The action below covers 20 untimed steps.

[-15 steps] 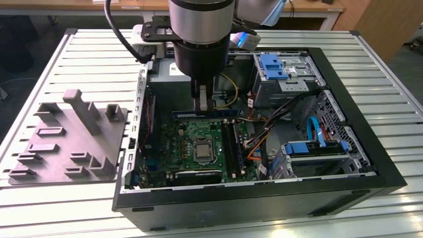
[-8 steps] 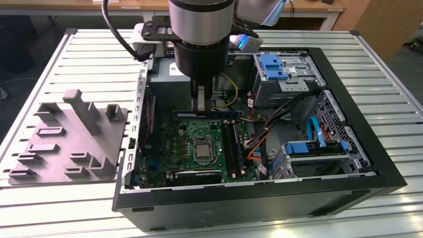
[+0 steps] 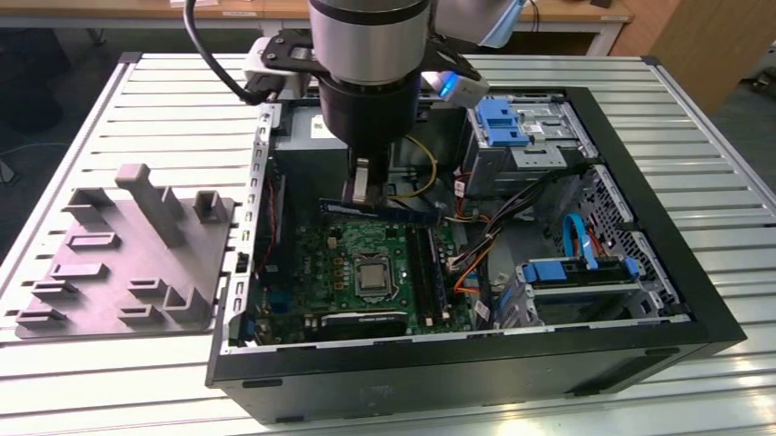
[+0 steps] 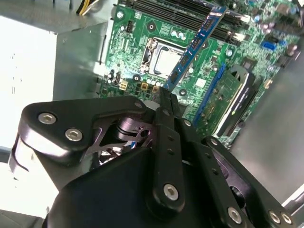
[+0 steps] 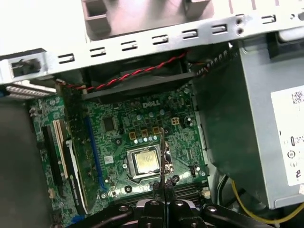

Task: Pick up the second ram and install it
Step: 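Insert the second ram into the second slot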

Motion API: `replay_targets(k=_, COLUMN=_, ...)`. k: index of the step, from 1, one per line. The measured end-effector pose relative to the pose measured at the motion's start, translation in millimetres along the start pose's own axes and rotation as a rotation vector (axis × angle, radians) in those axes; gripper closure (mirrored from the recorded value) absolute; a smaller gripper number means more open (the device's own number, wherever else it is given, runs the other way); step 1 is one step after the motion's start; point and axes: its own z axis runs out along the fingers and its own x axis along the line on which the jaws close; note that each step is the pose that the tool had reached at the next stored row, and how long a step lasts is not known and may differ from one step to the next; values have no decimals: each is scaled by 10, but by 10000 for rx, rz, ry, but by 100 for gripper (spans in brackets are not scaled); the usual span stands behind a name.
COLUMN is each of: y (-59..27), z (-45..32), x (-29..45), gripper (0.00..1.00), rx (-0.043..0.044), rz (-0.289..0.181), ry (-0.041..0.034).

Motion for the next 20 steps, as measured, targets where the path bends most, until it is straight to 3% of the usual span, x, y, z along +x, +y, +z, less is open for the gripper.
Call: replay_targets(k=20, y=0, z=40, x=2, gripper=89, rx=160, rz=3643, ry=34)
